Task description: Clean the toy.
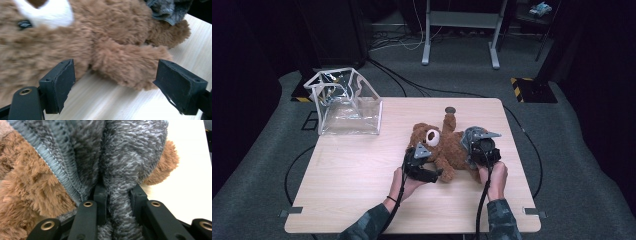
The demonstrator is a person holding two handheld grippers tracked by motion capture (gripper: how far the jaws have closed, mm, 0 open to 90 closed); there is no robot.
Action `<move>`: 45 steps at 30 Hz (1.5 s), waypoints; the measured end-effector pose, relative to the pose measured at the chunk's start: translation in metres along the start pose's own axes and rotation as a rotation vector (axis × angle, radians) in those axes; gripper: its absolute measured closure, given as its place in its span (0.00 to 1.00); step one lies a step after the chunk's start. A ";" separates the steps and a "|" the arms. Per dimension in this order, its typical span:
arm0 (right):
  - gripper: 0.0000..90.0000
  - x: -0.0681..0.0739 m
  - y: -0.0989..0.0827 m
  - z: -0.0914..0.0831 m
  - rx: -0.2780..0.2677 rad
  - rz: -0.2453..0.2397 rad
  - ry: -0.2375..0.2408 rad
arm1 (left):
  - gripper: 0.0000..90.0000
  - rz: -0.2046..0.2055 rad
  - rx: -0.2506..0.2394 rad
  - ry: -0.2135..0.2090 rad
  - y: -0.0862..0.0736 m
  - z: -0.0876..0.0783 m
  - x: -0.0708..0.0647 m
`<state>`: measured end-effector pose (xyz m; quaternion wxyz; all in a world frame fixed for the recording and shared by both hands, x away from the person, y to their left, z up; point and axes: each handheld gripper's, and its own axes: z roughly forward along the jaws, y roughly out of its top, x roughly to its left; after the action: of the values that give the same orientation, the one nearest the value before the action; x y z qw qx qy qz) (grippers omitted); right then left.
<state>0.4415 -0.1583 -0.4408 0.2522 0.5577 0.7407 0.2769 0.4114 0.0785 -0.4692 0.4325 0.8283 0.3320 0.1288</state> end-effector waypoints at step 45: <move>0.81 -0.059 -0.048 -0.035 -0.046 0.116 -0.107 | 0.82 0.027 -0.147 0.134 -0.002 0.008 -0.001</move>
<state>0.3993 -0.2304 -0.4452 0.2879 0.6076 0.6861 0.2778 0.4134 0.0739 -0.4753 0.4670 0.7883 0.3386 0.2140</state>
